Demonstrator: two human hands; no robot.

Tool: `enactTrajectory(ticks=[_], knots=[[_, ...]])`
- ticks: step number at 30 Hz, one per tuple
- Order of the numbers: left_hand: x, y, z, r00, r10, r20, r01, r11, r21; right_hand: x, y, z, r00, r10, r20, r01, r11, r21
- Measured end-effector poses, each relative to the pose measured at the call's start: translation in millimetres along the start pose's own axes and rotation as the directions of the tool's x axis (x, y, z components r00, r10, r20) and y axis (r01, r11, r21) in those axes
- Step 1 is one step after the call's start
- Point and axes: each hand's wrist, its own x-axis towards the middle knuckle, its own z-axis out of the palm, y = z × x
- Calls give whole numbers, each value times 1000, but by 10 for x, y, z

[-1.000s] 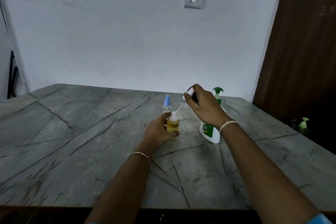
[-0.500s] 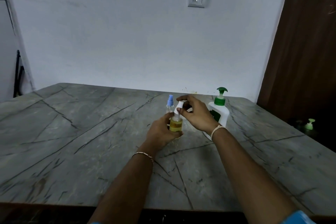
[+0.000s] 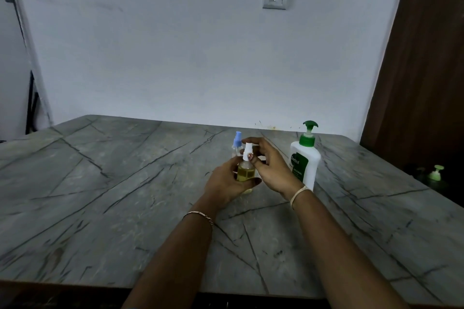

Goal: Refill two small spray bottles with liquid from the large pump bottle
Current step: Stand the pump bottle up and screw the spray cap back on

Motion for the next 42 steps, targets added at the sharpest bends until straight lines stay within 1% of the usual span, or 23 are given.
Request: enactTrajectory(ticks=[2,5,9,12,14,16,18,20,22,26,29,31,34,36,42], knots=[[14,-21,1,1000,-9,4,9,1000,-20,-24,8,26,1000,-9,-4,9,999,45],[34,-39,3,1000,-19,13,20,999,-43,-40,8,54,999,-10,-51,14,998,67],[31,-34,1,999,-18,29,19,998,-62,-56,17,100,981,-25,-192,36,998,51],[25,-27,1,999,-22,31,25,996,-81,-62,5,133,962,-33,-271,47,998,48],[27,-32,1,999,-35,39,38,996,-86,-60,0,140,950,-5,-313,34,996,88],[33,-39,1,998,-39,39,42,996,-76,-57,6,134,946,65,-316,2,978,208],[31,-38,4,999,-33,32,35,997,-69,-44,31,131,952,132,-276,-43,950,309],[26,-21,-2,999,-33,34,35,997,-65,-39,39,136,959,168,-226,-84,937,338],[33,-25,-4,999,-38,38,40,997,-61,-31,54,151,959,184,-216,-96,927,363],[46,-21,-1,998,-56,41,58,998,-29,-21,94,163,939,149,-309,-55,955,291],[38,-5,-3,997,-67,43,68,997,-29,-22,110,153,932,128,-340,-28,959,283],[33,-8,-6,997,-64,50,66,997,-36,-33,106,152,941,111,-319,-26,965,259],[26,3,-15,997,-61,50,64,996,-54,-49,86,176,973,86,-213,-30,967,253],[14,29,-22,997,-52,51,55,997,-62,-53,83,191,979,77,-190,-37,978,206],[11,36,-27,997,-57,49,60,995,-78,-54,57,216,945,35,-325,-6,996,90]])
